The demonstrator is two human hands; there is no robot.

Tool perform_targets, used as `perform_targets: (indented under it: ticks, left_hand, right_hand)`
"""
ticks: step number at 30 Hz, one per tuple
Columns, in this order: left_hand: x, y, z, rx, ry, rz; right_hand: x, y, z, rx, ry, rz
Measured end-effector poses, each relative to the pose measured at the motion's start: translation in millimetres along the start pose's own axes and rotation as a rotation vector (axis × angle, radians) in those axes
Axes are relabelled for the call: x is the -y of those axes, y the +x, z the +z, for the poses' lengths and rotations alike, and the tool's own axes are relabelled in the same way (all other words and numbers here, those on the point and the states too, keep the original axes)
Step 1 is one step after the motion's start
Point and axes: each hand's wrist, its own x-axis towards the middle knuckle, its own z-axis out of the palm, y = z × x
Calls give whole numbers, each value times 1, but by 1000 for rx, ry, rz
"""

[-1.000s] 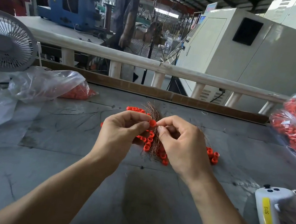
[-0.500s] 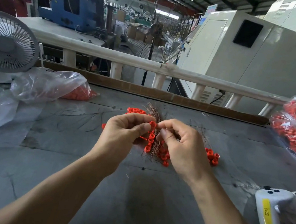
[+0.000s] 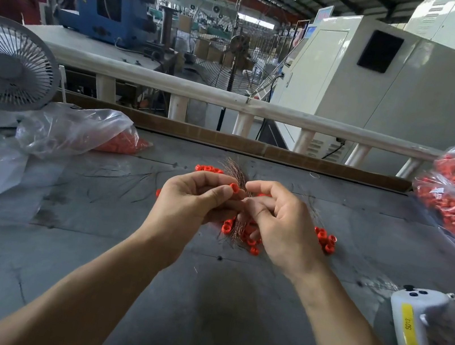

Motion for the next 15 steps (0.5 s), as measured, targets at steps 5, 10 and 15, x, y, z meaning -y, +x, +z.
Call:
perform_targets:
  ticks: [5, 10, 15]
  left_hand:
    - [0, 2, -3, -63, -3, -4]
    - [1, 3, -3, -82, 18, -9]
    - [1, 2, -4, -93, 36, -14]
  right_hand:
    - [-14, 12, -31, -391, -289, 135]
    - [-26, 11, -51, -285, -582, 302]
    - [-26, 14, -40, -21, -680, 331]
